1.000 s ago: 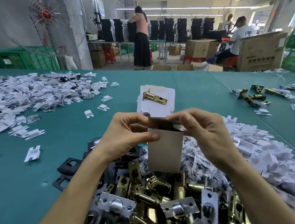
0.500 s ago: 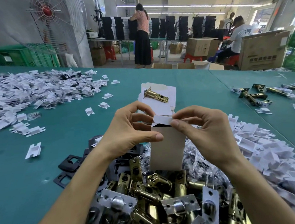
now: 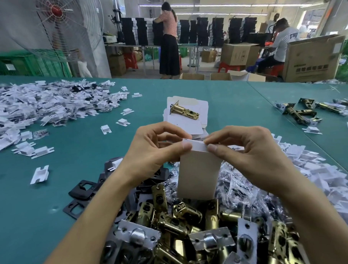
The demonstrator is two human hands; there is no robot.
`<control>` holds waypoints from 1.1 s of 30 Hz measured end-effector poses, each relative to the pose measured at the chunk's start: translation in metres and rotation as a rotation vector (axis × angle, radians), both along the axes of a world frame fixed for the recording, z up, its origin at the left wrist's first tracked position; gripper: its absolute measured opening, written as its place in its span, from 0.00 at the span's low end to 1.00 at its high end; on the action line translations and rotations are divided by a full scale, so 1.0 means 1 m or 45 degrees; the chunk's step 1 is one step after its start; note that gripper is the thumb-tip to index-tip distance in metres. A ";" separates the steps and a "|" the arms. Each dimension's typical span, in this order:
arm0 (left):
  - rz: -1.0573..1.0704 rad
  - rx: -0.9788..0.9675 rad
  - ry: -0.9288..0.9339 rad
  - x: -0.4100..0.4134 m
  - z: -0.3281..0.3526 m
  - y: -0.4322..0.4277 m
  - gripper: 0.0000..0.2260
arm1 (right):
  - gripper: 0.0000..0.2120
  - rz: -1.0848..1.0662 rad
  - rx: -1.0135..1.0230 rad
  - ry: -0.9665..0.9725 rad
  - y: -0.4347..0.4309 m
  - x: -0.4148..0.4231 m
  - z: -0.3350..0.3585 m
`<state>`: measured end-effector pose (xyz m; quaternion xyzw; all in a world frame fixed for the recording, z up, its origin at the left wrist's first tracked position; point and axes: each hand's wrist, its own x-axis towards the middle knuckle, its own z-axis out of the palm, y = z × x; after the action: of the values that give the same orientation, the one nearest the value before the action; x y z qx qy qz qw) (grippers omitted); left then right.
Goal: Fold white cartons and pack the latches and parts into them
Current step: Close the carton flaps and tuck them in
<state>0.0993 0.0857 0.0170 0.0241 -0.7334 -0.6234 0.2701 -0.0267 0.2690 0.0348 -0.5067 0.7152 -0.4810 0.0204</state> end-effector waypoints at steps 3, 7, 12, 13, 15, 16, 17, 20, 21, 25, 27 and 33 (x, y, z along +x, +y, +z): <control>-0.011 0.032 0.026 -0.001 0.000 0.000 0.04 | 0.05 -0.025 -0.004 0.042 -0.001 -0.001 -0.003; 0.009 -0.054 0.101 -0.002 -0.001 -0.001 0.04 | 0.05 -0.043 0.003 0.098 -0.004 -0.001 -0.006; 0.021 -0.203 0.056 -0.001 -0.003 -0.007 0.02 | 0.10 0.096 0.011 -0.027 0.000 -0.001 -0.005; -0.006 -0.174 0.016 -0.001 -0.004 -0.007 0.02 | 0.12 0.133 0.022 -0.060 0.000 -0.001 -0.005; -0.055 -0.162 -0.065 0.000 -0.006 -0.007 0.11 | 0.08 0.188 0.050 -0.074 -0.003 0.001 -0.008; -0.067 -0.181 -0.105 0.001 -0.007 -0.008 0.14 | 0.08 0.181 0.055 -0.055 -0.004 0.000 -0.010; -0.068 -0.203 -0.137 0.001 -0.007 -0.008 0.16 | 0.11 0.162 0.060 -0.030 -0.006 0.000 -0.011; -0.051 -0.209 -0.174 0.001 -0.010 -0.012 0.16 | 0.12 0.187 0.072 -0.117 -0.006 0.000 -0.013; -0.051 -0.190 -0.169 0.000 -0.011 -0.012 0.14 | 0.12 0.210 0.096 -0.166 -0.006 0.000 -0.015; -0.040 -0.141 -0.129 -0.002 -0.010 -0.010 0.11 | 0.14 0.229 0.083 -0.343 -0.007 0.002 -0.021; -0.001 -0.119 -0.107 -0.003 -0.008 -0.008 0.12 | 0.14 0.185 -0.003 -0.396 -0.009 0.003 -0.020; -0.058 0.103 -0.258 0.000 0.002 -0.009 0.22 | 0.15 0.020 -0.501 -0.962 -0.017 0.006 -0.014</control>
<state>0.0993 0.0762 0.0187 0.0811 -0.7316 -0.6528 0.1791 -0.0209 0.2518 0.0209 -0.2945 0.5481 -0.7600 0.1877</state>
